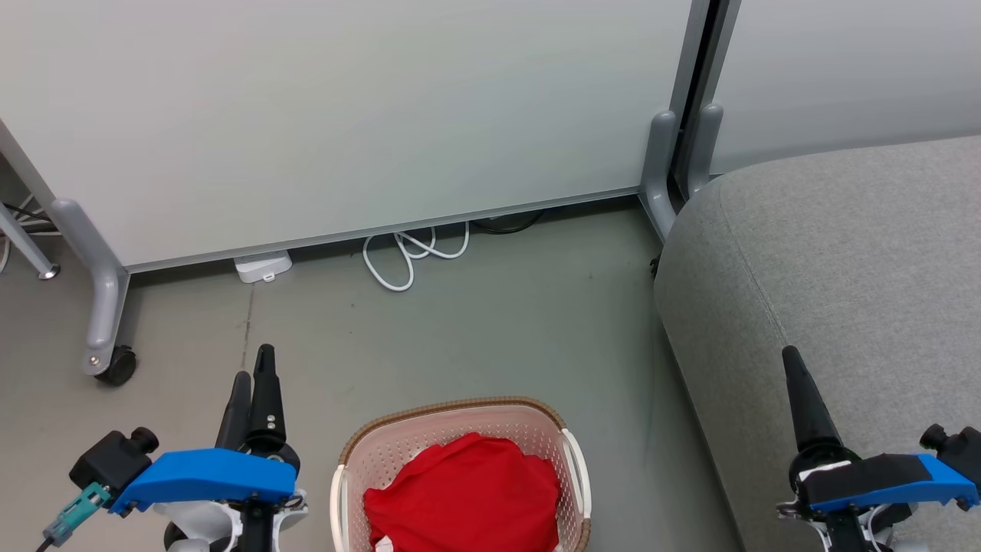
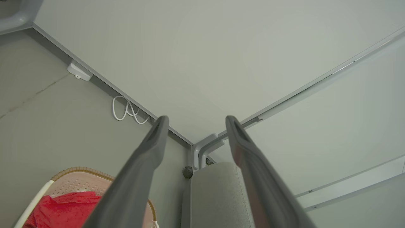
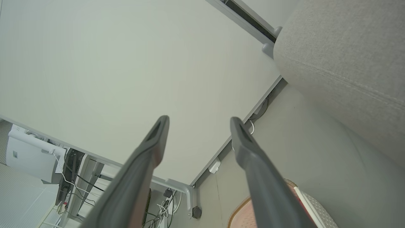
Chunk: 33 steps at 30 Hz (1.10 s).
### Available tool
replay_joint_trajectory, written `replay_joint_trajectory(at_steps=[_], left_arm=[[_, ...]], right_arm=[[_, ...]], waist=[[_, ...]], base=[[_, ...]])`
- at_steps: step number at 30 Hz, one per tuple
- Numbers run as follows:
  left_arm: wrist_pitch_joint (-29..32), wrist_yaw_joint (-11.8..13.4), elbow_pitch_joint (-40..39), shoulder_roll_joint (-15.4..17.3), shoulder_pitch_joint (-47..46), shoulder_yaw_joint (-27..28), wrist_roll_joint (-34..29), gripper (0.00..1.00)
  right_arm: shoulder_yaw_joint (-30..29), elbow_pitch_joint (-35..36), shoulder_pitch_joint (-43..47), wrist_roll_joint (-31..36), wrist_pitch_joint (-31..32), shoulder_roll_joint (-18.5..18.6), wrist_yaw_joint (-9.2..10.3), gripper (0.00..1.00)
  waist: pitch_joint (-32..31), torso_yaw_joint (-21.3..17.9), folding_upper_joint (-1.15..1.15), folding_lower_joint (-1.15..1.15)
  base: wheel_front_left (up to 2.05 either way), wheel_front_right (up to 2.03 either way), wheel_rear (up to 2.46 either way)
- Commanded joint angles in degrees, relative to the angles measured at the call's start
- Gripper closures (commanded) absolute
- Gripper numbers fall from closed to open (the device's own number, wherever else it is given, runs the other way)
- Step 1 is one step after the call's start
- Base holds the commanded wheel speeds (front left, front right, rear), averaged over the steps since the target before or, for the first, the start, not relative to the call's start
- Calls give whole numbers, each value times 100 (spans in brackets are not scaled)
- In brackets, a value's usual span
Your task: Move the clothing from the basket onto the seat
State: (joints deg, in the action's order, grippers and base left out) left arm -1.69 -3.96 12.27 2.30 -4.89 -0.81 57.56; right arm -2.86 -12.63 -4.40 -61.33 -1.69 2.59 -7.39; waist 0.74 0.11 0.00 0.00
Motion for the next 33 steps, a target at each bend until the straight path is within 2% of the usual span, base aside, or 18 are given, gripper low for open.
replay_joint_trajectory(at_steps=[1, 16, 33], left_arm=[[-78, 54, -74, 57, -171, -71, -329, 0], [-370, 286, 11, 185, -211, -436, -1628, 0], [-654, 440, 12, 274, -224, -724, -2743, 0]], right_arm=[[22, 90, -114, 295, -78, 26, -9, 0], [102, -2, -124, 1641, -371, 30, -11, 0], [174, -20, -138, 2828, -655, 34, -12, 0]], waist=[[0, -1, 0, 0], [1, 8, 0, 0], [10, 8, 0, 0]], base=[[0, 0, 0], [0, 0, 0], [0, 0, 0]])
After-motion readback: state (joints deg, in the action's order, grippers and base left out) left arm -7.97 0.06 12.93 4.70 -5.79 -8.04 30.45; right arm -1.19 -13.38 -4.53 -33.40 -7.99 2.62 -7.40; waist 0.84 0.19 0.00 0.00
